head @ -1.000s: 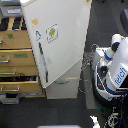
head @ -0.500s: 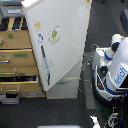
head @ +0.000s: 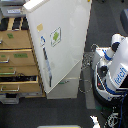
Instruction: Opening the fridge
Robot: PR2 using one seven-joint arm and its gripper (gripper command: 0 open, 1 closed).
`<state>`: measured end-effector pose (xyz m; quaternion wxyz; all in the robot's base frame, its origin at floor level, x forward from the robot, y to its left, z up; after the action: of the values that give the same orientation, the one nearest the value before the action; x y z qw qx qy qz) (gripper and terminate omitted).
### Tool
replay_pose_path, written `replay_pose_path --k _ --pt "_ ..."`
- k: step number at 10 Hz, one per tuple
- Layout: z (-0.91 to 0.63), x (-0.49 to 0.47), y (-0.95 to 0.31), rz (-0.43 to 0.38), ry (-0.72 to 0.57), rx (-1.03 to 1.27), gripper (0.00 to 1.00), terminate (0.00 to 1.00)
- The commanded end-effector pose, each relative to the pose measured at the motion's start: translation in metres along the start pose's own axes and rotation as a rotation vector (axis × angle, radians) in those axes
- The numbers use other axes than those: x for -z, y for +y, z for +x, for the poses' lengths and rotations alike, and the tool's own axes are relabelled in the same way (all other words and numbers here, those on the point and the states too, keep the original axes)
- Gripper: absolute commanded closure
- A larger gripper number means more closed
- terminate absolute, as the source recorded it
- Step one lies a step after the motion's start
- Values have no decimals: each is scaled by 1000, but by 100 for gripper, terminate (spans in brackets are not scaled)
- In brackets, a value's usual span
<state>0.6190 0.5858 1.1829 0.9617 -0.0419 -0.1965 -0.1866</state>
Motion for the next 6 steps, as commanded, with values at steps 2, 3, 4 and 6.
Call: replay_pose_path --k 2,3,4,6 --pt "290 287 -395 -101 230 301 0 0" --pt "306 234 -567 -106 249 427 0 0" --pt "301 201 -628 -82 270 435 0 0" --pt "235 69 -810 -55 259 577 0 0"
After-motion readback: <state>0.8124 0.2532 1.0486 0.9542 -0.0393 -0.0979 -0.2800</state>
